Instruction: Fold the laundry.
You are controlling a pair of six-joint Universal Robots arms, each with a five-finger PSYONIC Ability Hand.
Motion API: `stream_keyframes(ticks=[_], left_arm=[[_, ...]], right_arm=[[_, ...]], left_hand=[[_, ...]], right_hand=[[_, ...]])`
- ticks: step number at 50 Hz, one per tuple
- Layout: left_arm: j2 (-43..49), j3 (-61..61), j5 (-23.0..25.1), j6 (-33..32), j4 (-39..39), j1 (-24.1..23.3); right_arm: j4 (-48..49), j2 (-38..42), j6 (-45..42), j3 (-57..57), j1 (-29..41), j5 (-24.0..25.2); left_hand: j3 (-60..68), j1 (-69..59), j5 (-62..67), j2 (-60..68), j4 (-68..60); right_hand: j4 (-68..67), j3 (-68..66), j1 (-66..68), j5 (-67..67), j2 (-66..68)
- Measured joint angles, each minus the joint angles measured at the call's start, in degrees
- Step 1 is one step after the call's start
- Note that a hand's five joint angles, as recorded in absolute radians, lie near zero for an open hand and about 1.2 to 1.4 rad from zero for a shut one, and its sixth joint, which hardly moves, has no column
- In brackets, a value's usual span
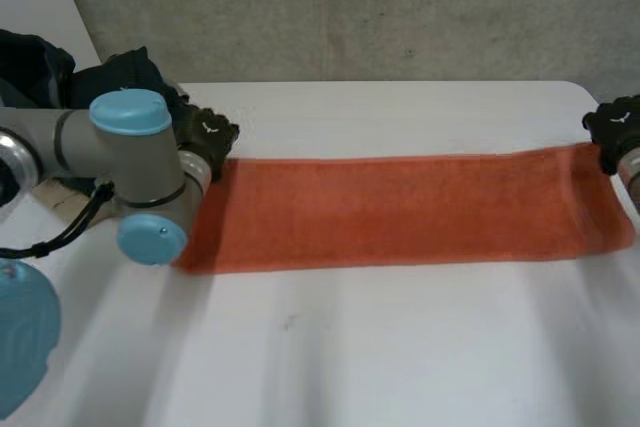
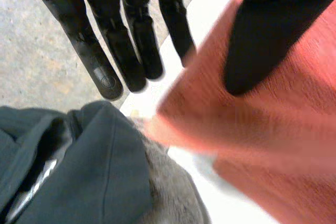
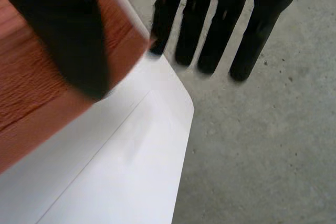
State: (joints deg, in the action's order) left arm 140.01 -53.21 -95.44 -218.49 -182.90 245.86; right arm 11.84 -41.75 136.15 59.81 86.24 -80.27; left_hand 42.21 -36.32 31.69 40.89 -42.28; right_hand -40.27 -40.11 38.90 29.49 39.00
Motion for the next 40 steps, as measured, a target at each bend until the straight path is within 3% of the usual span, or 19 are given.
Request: stream_keyframes(ticks=[2, 5, 14, 18, 24, 32, 37, 40], left_arm=[[0.84, 1.15, -0.02, -0.01, -1.35, -0.53], [0.96, 1.19, -0.02, 0.01, -3.60, -1.35], [-4.95, -5.84, 0.18, 0.11, -7.88, -3.20], [-8.45, -9.72, 0.24, 0.27, -8.04, -3.22], [-14.37, -17.55, 0.50, 0.75, -7.97, -3.00], [-17.30, -23.58, 0.62, 1.56, -8.10, -3.23], [-17.31, -24.34, 0.62, 2.38, -8.16, -3.33], [-17.18, -24.58, 0.61, 3.87, -8.17, -3.36]], right_arm=[[0.42, 2.44, -0.01, -2.53, 0.91, -0.51], [0.35, 3.75, 0.17, -4.11, 1.89, -0.99], [-5.81, -4.82, 1.59, 2.72, 1.70, -1.22], [-9.55, -9.38, 2.99, 6.90, -0.43, -0.26], [-16.41, -14.90, 4.70, 14.09, -6.76, 5.59], [-15.38, -14.12, 4.66, 18.63, -11.55, 11.73], [-12.36, -12.08, 4.61, 19.01, -11.96, 12.20], [-8.56, -9.31, 4.46, 18.65, -11.98, 12.10]], left_hand=[[-16.51, 16.55, -15.66, -15.48, 15.88], [-29.10, 25.04, -28.17, -27.84, 29.39], [-30.36, 25.16, -28.86, -29.35, 30.79], [-30.36, 25.16, -28.85, -29.36, 30.80], [-30.36, 25.16, -28.85, -29.40, 30.80], [-30.36, 25.15, -28.86, -29.40, 30.80], [-30.36, 25.15, -28.86, -29.40, 30.79], [-30.36, 25.16, -28.86, -29.40, 30.79]], right_hand=[[21.90, 21.74, -21.89, -21.75, -22.08], [28.06, 28.04, -26.09, -26.75, -26.99], [28.51, 28.30, -26.02, -26.70, -27.09], [25.13, 25.04, -24.09, -24.13, -23.85], [13.96, 13.77, -12.43, -12.90, -12.91], [11.97, 11.95, -10.88, -10.82, -11.12], [10.50, 10.48, -9.47, -9.49, -9.76], [-14.57, -14.61, 16.68, 14.99, 16.30]])
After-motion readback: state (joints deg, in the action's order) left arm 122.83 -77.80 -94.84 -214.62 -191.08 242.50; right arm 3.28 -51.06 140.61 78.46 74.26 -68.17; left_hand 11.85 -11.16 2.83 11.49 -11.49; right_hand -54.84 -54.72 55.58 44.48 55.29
